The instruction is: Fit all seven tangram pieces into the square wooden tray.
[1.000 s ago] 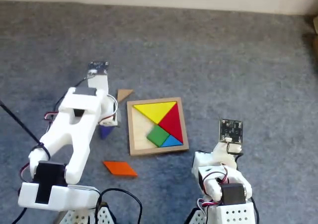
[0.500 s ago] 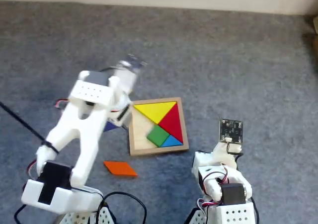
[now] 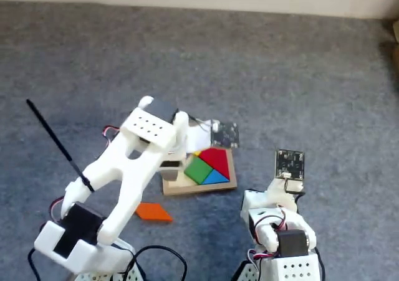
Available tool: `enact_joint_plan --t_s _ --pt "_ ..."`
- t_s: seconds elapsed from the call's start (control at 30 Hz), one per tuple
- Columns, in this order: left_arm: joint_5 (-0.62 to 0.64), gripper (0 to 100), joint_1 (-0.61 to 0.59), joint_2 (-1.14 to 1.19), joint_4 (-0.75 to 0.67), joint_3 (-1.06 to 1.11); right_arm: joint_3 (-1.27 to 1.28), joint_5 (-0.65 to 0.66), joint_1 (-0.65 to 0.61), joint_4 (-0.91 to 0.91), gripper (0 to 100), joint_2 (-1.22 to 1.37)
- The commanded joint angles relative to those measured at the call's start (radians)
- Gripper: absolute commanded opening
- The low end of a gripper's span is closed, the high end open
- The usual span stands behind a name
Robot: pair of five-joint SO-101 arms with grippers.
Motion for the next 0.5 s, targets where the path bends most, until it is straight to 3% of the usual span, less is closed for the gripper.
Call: enact_joint_plan --t_s 0.0,0.23,0.47 --pt "-0.172 1 0.025 0.001 0.006 -0.042 0.145 -0.009 0.012 0.007 1.6 -0.008" --pt "-0.359 1 0.058 0.001 0.008 0.015 0.145 -0.011 0.012 0.005 1.6 -0.008" --pt "-0.376 1 0.174 0.001 0.0 0.076 0.145 -0.012 0.012 0.005 1.6 -0.008"
